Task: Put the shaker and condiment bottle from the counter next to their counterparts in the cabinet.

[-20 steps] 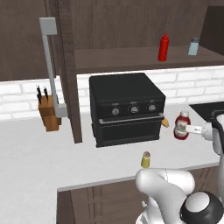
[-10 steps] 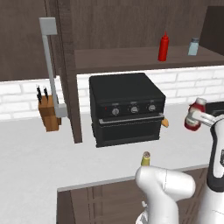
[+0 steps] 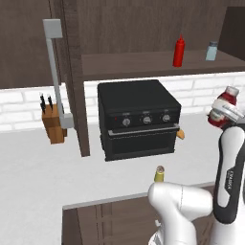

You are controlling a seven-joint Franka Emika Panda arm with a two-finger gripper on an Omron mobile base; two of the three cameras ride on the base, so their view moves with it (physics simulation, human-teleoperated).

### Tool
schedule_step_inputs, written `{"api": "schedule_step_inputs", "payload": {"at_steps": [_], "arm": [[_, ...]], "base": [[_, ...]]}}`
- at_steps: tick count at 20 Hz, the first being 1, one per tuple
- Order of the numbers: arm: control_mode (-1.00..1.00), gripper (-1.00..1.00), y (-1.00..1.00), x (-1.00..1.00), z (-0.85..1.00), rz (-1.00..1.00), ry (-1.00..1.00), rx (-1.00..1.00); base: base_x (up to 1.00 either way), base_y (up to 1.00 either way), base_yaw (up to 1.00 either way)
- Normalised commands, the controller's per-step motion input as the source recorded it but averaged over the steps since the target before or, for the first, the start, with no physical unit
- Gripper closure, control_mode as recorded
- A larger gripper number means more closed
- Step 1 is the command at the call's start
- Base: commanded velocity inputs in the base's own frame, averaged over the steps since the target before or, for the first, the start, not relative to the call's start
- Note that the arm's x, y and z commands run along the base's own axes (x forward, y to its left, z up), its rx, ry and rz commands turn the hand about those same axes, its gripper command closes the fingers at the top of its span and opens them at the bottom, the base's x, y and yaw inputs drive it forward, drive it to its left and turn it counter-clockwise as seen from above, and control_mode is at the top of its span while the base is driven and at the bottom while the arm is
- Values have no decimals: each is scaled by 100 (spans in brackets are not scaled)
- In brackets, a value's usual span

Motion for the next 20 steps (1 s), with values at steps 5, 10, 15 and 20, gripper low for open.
{"api": "schedule_step_inputs", "payload": {"at_steps": [5, 10, 15, 20], "arm": [[-100, 100, 15, -1, 84, -1, 0, -3], [-100, 100, 17, 0, 83, -2, 0, -4], [-100, 100, 46, 0, 54, -10, 1, -14], [-100, 100, 41, 3, 3, -1, 1, -22]], "base": [[0, 0, 0], [0, 0, 0], [0, 0, 0], [0, 0, 0]]}}
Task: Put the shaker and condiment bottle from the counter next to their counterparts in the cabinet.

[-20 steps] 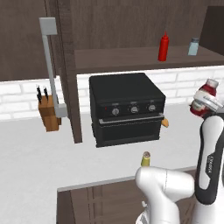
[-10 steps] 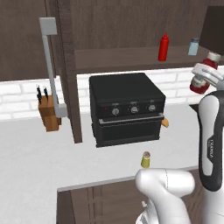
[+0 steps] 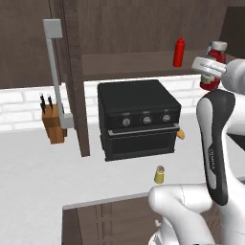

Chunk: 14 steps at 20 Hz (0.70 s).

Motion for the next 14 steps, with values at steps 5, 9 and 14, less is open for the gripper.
{"api": "schedule_step_inputs", "payload": {"at_steps": [5, 9, 14], "arm": [[-100, 100, 10, 23, 30, -2, 3, -3], [-100, 100, 26, 53, 16, -6, 20, -3], [-100, 100, 36, 48, 0, -15, 8, -6]], "base": [[0, 0, 0], [0, 0, 0], [0, 0, 0]]}}
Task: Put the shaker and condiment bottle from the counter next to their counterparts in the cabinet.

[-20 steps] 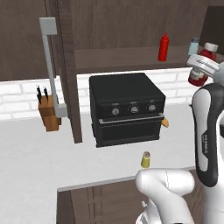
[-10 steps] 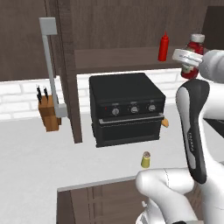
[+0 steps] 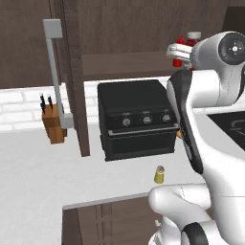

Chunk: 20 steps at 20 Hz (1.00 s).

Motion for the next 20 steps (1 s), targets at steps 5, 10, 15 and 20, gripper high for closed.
{"api": "schedule_step_inputs", "payload": {"at_steps": [5, 10, 15, 20], "arm": [[-100, 100, 13, 47, -1, -12, 0, -3], [-100, 100, 5, 41, -10, -8, 0, -7], [-100, 100, 0, 26, -15, -5, 0, -2], [-100, 100, 0, 34, -10, -2, 0, -1]], "base": [[0, 0, 0], [0, 0, 0], [0, 0, 0], [0, 0, 0]]}}
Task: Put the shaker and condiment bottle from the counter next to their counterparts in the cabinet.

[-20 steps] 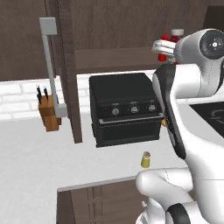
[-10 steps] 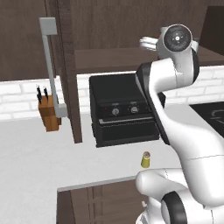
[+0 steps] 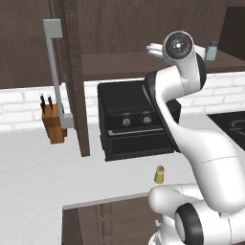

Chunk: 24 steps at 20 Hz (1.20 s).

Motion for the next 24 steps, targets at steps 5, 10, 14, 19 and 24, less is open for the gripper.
{"api": "schedule_step_inputs", "payload": {"at_steps": [5, 10, 14, 19, 24], "arm": [[-100, 100, 0, 27, -9, 0, 0, 0], [-100, 100, 0, 30, -19, 0, -2, -1], [-100, 100, -4, 34, -12, 0, -8, -3], [-100, 100, -8, 33, -4, 0, -4, 0], [-100, 100, -18, 32, 0, -1, 0, 0]], "base": [[0, 0, 0], [0, 0, 0], [0, 0, 0], [0, 0, 0], [0, 0, 0]]}}
